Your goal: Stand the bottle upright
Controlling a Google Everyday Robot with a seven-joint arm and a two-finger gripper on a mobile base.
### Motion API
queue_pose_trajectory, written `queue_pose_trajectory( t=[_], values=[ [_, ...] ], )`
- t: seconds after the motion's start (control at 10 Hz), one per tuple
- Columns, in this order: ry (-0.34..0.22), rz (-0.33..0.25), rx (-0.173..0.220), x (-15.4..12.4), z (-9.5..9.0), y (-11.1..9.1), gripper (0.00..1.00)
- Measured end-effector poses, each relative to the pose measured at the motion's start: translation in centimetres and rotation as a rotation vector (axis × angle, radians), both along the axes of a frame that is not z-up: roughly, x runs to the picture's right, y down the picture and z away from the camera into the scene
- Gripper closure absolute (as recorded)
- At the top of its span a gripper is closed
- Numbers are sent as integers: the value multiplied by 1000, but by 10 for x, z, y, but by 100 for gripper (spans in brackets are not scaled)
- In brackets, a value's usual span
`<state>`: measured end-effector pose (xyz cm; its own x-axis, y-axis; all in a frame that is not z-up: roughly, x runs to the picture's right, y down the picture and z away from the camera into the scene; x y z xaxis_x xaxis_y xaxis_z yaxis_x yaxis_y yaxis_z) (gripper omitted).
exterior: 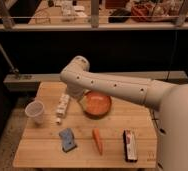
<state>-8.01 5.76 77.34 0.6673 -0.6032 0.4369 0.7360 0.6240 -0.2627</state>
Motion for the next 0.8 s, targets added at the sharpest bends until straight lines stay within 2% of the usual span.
queue_pose_trajectory(
  t=[0.8],
  values=[
    [-49, -75, -12, -28, 21, 3, 20]
  ],
)
